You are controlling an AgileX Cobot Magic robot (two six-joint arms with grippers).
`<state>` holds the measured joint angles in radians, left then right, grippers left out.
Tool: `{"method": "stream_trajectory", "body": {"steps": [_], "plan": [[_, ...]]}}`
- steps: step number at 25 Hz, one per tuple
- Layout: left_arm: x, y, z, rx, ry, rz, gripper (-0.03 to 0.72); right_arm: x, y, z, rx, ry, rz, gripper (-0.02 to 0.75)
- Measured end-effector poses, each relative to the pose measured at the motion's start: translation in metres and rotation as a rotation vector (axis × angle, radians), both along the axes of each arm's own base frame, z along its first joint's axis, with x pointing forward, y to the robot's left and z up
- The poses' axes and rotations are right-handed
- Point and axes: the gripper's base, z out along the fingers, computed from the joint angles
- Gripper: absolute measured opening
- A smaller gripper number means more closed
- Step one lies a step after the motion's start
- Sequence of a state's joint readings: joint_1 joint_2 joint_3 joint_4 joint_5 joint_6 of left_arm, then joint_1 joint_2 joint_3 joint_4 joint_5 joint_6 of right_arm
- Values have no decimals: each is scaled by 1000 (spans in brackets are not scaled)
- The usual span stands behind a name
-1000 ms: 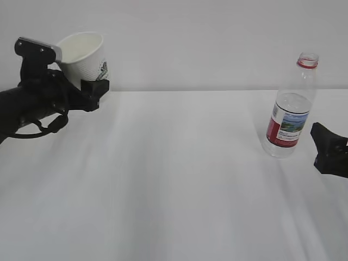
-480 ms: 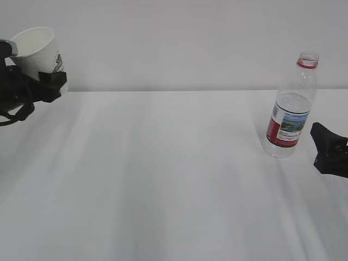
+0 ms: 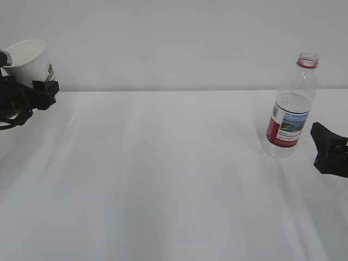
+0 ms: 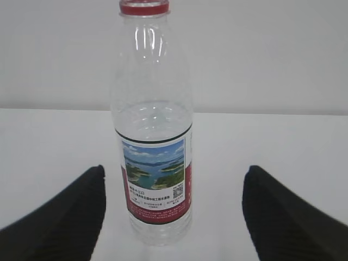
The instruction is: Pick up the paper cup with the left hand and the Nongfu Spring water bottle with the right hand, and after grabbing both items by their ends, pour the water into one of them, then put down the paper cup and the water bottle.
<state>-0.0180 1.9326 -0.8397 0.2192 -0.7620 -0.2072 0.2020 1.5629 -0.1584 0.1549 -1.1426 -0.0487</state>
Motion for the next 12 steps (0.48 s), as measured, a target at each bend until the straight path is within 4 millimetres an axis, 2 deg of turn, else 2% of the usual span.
{"method": "stream_trajectory", "body": {"steps": [12], "plan": [[4, -2, -43, -30, -2, -16, 498, 0, 0, 0, 0, 0, 0, 589]]}}
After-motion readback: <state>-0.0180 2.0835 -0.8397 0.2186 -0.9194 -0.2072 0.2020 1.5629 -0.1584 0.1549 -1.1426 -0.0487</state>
